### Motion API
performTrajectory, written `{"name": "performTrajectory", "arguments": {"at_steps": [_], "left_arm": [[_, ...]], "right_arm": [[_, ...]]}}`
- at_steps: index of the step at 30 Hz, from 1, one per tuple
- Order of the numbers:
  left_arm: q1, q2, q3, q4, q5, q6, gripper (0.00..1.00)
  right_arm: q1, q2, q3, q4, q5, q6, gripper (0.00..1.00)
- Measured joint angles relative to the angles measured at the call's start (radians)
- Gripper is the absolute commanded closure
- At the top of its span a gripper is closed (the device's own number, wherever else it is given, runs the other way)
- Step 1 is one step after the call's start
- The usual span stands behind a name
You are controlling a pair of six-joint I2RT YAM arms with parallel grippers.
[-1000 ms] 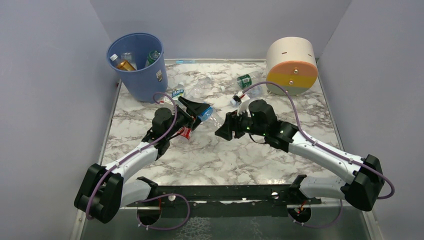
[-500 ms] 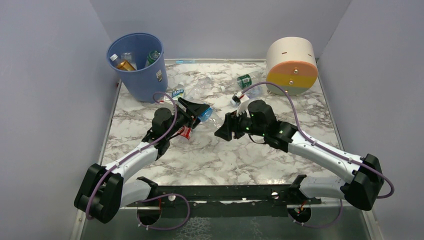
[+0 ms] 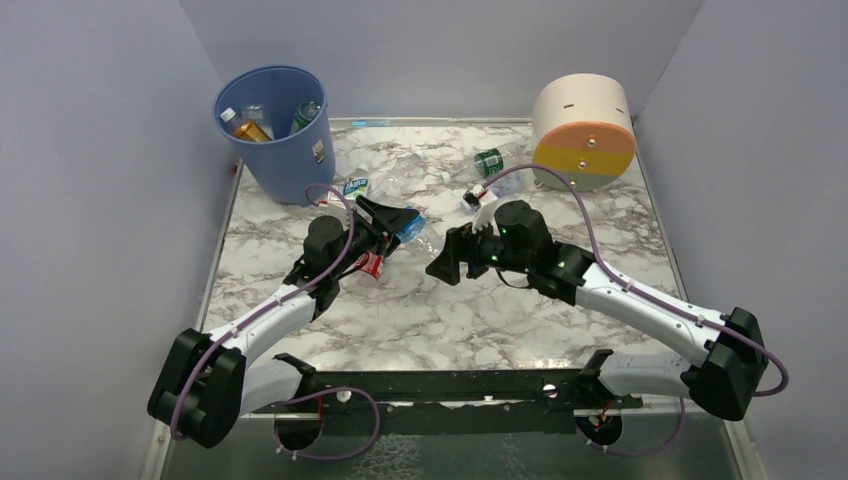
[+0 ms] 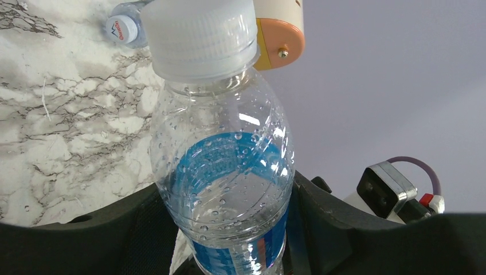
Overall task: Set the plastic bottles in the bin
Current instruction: Pick up the plastic bottle at the center of the board.
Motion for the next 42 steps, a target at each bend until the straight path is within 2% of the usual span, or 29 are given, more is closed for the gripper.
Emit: {"name": "performTrajectory", "arguments": {"at_steps": [4, 7, 19, 42], "left_arm": [[0.000, 0.000, 0.000, 0.000, 0.000, 0.004, 0.37], [0.000, 0.000, 0.000, 0.000, 0.000, 0.006, 0.37], [0.000, 0.000, 0.000, 0.000, 0.000, 0.012, 0.38], [0.000, 0.000, 0.000, 0.000, -0.001, 0.030, 0.37]], "right_arm": [[0.000, 0.000, 0.000, -0.002, 0.000, 0.000, 0.16], [0.000, 0.000, 0.005, -0.008, 0.000, 0.002, 0.00], [0.001, -0.009, 0.034, -0.031, 0.005, -0.001, 0.00], [0.001, -0.129, 0.148, -0.201, 0.108, -0.001, 0.01]]}}
